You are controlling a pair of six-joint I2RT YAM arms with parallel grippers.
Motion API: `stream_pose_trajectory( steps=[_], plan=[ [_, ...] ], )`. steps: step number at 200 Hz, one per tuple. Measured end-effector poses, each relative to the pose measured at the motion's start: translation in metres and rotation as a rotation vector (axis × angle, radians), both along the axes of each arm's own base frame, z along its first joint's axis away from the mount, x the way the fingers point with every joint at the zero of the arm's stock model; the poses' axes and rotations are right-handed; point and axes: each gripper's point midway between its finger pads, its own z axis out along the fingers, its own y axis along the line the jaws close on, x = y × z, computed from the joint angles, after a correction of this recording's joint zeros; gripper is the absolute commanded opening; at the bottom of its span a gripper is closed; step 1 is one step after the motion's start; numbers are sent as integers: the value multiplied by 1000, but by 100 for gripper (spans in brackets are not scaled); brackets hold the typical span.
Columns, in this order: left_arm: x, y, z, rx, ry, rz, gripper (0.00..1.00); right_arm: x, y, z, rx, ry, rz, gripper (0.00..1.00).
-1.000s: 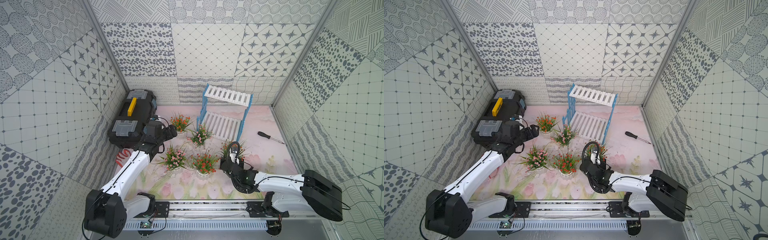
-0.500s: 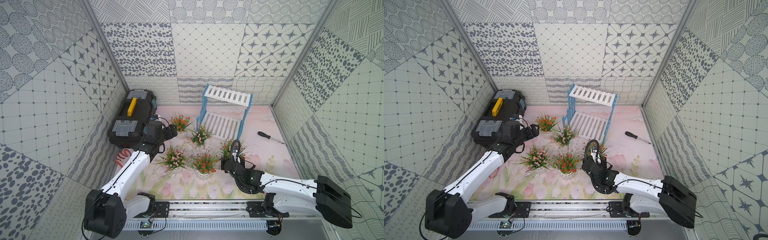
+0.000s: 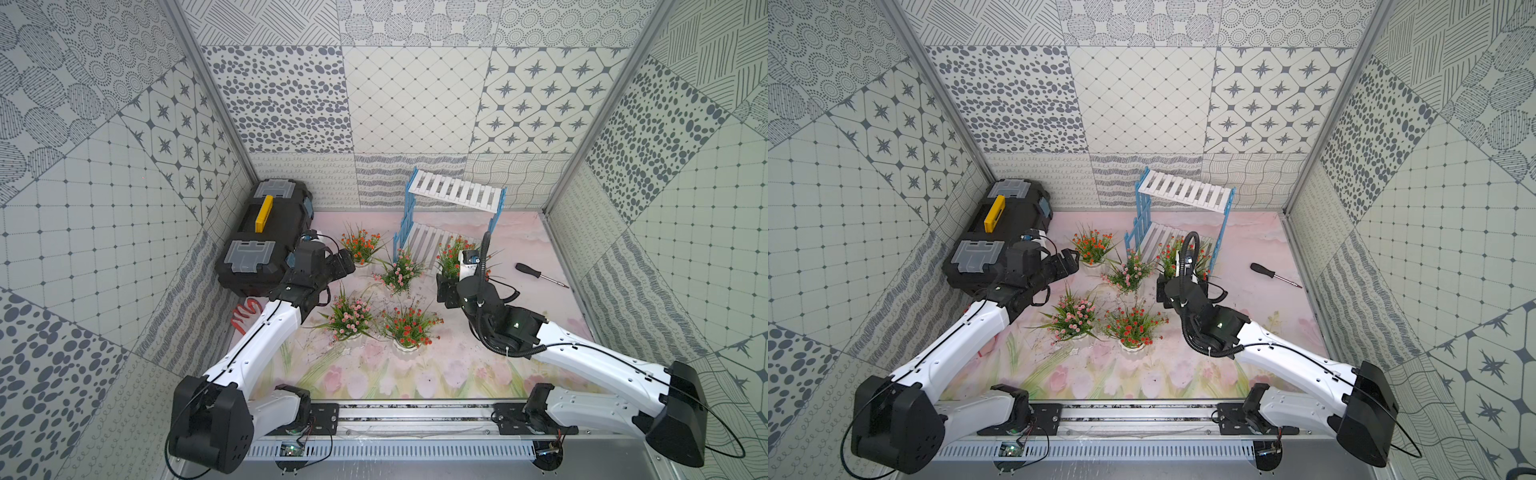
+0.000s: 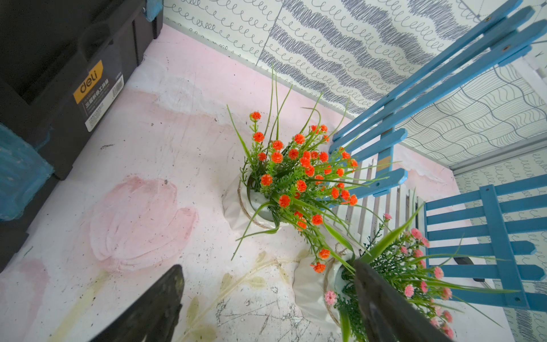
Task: Place the baby's breath potted plants on the rack by color
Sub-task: Pick up the baby's breath potted plant from the center of the board, then place the baby's breath potted plant on the rack.
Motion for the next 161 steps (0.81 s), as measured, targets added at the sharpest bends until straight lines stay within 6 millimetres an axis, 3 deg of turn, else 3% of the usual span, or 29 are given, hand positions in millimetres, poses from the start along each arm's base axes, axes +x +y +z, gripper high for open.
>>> stream_pose_trajectory(
  steps=[24,96,161],
  plan=[
    [0,0,0,0,1,0,90,25,3,-2,-24,30,-3,77],
    [2,-1,0,-2,-7,-1,90,103,17,-62,-121,144,4,79],
    [4,-2,-1,-4,-7,-3,90,163,35,-80,-105,103,21,81]
  ],
)
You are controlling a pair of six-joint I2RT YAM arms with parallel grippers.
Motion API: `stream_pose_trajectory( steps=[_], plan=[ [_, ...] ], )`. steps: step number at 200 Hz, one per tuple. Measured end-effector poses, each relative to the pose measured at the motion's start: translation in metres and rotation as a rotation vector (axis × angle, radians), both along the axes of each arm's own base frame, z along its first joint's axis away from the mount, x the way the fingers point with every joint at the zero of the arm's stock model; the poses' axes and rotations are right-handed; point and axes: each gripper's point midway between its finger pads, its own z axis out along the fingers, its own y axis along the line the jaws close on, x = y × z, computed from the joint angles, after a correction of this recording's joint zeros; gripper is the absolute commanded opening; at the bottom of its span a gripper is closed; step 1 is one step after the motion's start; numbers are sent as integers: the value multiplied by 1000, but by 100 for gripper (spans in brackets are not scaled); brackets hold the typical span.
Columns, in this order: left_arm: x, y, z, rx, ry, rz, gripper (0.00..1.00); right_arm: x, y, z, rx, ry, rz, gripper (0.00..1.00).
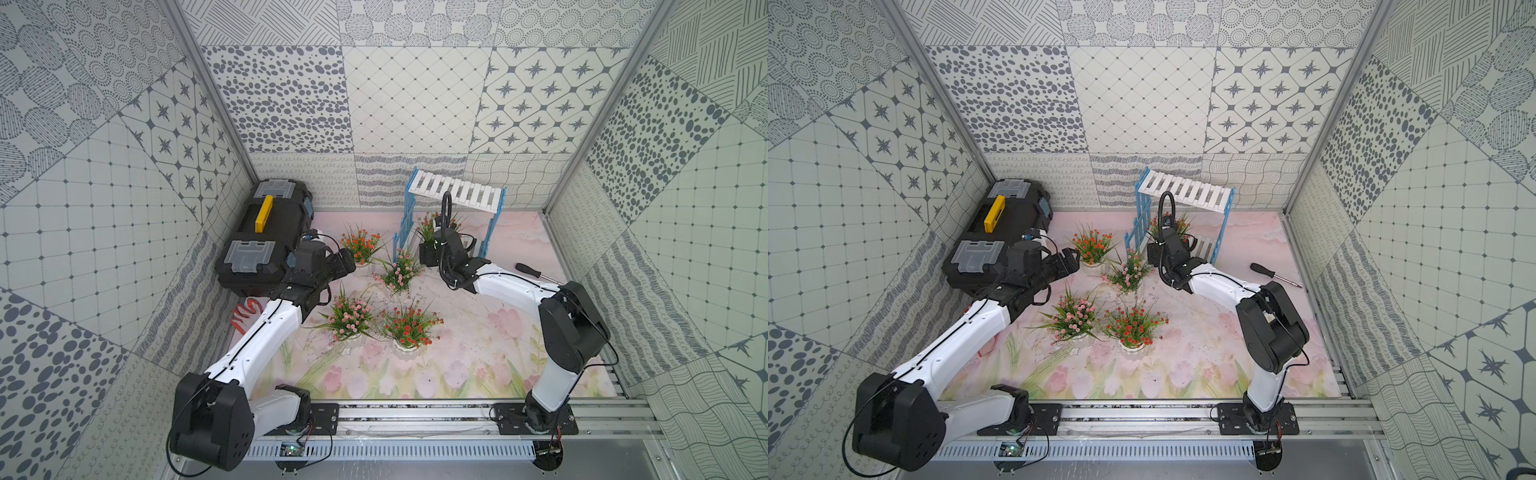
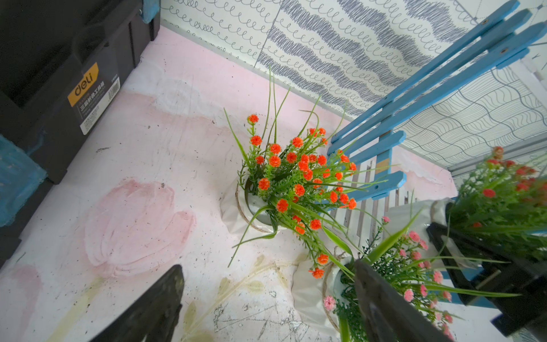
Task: Place the baby's breath potted plants on the rack by color
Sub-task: Place the baby's breath potted plant on the rack.
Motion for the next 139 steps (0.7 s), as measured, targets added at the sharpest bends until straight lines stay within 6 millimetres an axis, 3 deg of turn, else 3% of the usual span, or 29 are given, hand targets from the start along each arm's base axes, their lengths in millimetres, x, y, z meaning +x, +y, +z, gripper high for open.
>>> stream_pose_trajectory(
  steps=[66,139],
  plan=[
    [3,-1,0,-5,-15,-1,90,56,11,-21,26,-51,18,81],
    [4,-1,2,-6,-21,-1,90,93,19,-22,59,-82,48,81]
  ],
)
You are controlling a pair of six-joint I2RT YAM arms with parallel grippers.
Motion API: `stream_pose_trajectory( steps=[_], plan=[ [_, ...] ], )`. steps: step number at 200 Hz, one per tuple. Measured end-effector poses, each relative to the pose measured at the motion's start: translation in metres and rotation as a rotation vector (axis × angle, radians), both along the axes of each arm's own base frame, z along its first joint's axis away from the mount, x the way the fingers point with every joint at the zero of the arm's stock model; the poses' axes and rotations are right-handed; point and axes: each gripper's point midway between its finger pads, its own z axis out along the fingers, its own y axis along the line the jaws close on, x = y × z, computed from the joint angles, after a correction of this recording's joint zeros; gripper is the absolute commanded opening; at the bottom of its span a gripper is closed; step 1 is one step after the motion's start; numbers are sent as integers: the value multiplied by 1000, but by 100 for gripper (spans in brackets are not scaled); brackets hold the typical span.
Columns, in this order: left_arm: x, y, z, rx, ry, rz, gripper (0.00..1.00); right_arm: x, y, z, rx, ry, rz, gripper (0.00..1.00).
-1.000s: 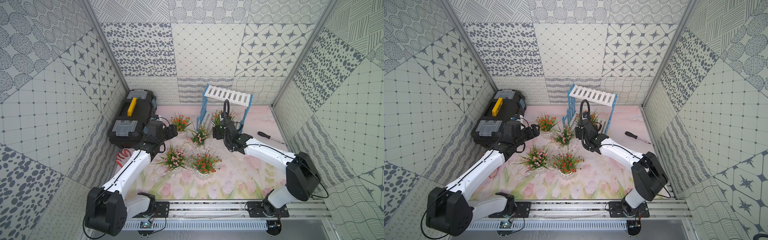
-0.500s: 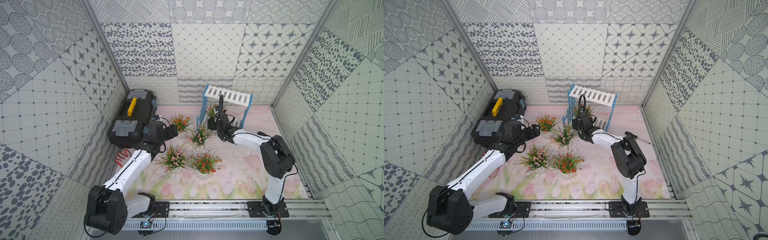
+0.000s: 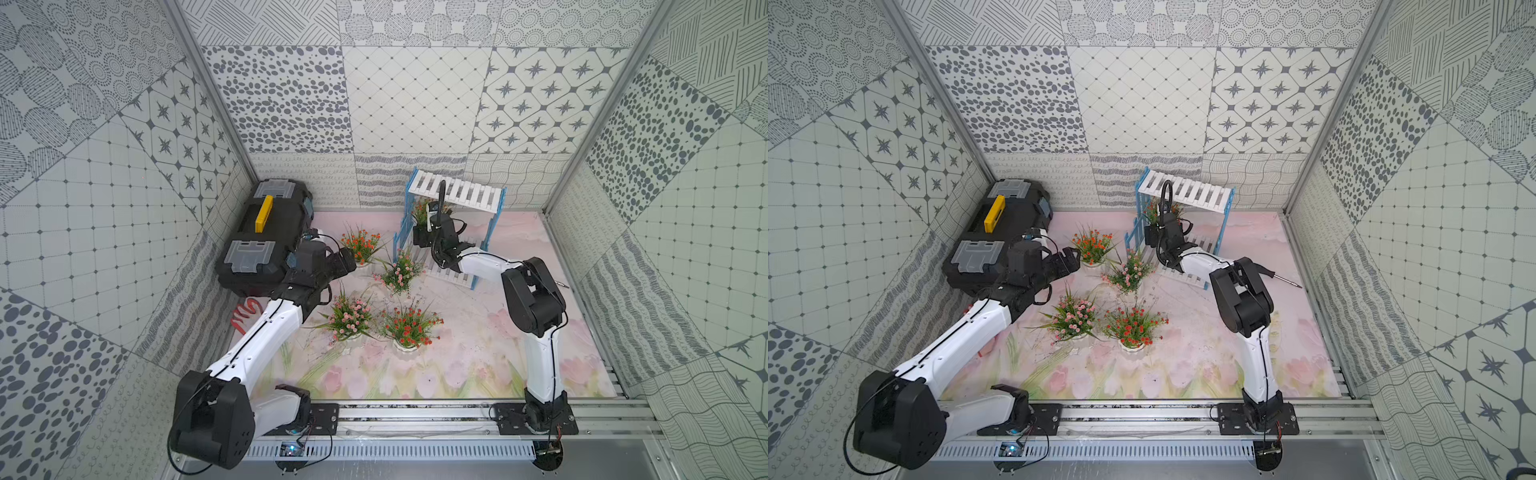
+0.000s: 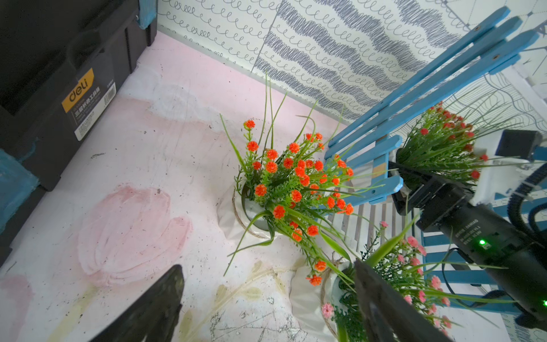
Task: Place the baby's breath potted plants on the rack by color
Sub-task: Place the baby's breath potted plant on the rack.
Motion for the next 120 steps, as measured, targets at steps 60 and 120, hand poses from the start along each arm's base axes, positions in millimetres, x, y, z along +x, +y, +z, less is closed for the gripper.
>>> stream_pose_trajectory(
  steps=[60,120],
  plan=[
    [1,0,-1,0,0,0,90,7,10,-21,-27,21,45,85],
    [0,0,2,-2,-10,0,90,12,19,-7,-15,36,70,93]
  ],
)
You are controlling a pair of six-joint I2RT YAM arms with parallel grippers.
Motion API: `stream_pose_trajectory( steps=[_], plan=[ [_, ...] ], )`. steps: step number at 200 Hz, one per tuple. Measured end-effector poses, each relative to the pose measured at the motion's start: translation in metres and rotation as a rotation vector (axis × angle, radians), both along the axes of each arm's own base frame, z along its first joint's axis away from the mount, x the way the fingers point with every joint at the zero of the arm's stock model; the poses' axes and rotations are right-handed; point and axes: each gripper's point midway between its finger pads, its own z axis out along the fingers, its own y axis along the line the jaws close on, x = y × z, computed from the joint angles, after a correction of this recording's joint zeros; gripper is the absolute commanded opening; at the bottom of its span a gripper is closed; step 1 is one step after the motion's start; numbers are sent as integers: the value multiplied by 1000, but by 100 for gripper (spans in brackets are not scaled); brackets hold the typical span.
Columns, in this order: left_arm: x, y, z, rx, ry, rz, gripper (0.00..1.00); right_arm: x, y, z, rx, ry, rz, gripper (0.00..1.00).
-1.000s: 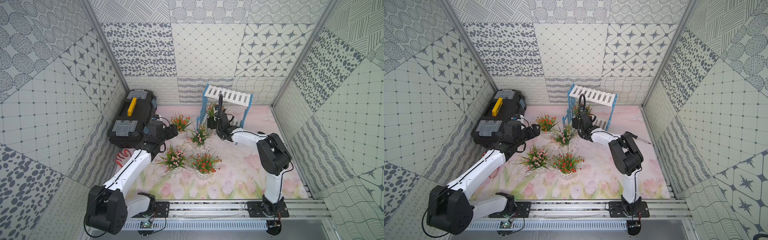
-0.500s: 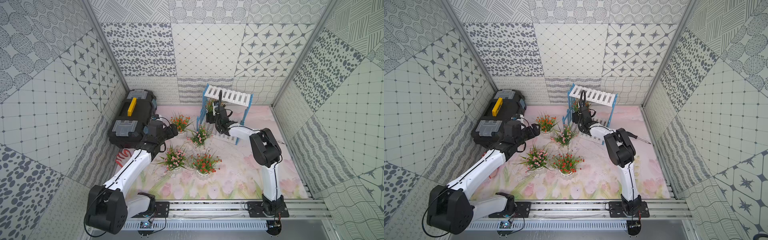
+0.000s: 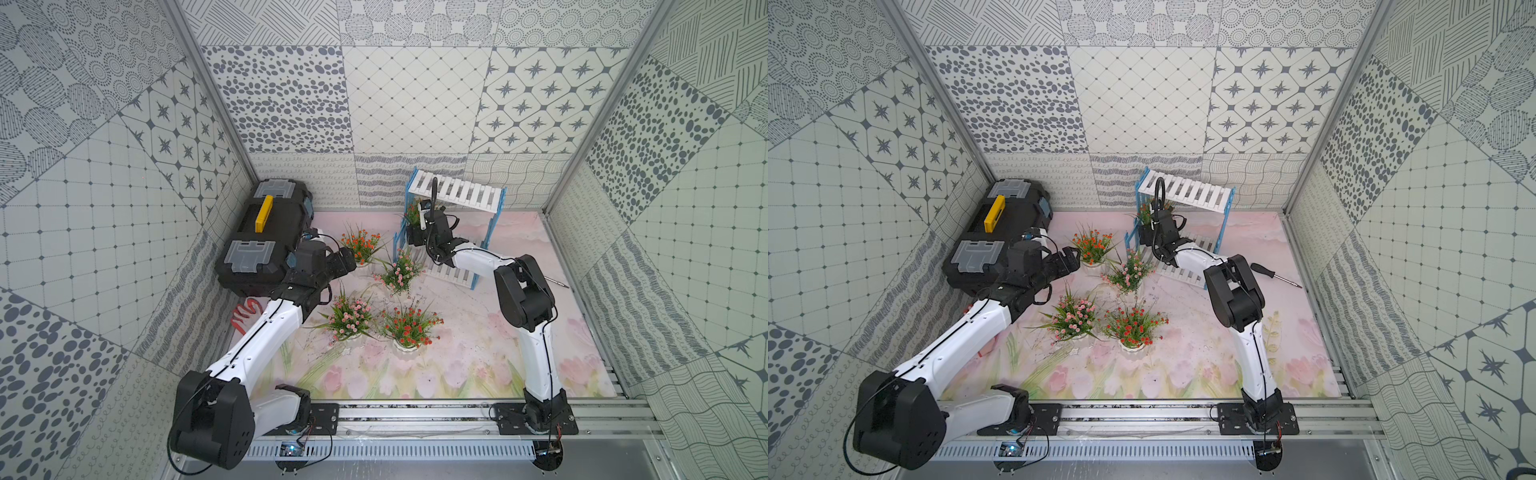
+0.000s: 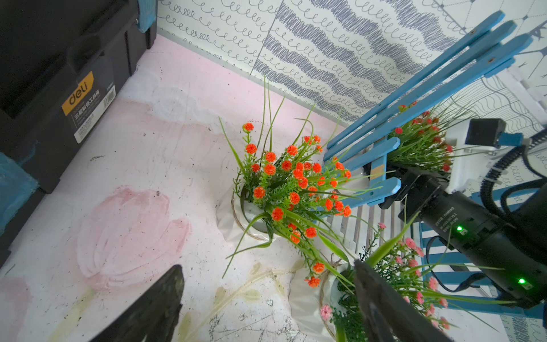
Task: Place the baby's breath potted plants on the rack by color
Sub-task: Place the baby's breath potted plant on the rack.
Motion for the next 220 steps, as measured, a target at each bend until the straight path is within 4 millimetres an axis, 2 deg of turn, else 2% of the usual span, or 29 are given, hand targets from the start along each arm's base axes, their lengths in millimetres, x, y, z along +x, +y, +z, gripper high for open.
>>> stream_pose_trajectory(
  steps=[22,64,103,120,144,165,188,220],
  plan=[
    [0,0,-2,0,1,0,90,0,2,3,4,3,9,94],
    [0,0,-3,-6,-8,2,90,-7,0,-11,-6,45,15,98],
    [1,0,-2,-11,-14,3,90,-30,-11,-39,-27,116,14,98],
    [1,0,-2,-12,-15,3,90,-44,-18,-39,-31,136,14,98],
    [1,-1,-2,-12,-15,2,90,-66,-29,-12,-7,124,16,98],
    [1,-1,-2,-12,-15,2,90,-90,-40,28,45,84,22,98],
    [2,-1,-1,-13,-16,1,90,-127,-53,65,105,60,42,98],
    [3,-2,-2,-15,-10,-4,90,-185,-69,90,164,93,85,98]
  ],
)
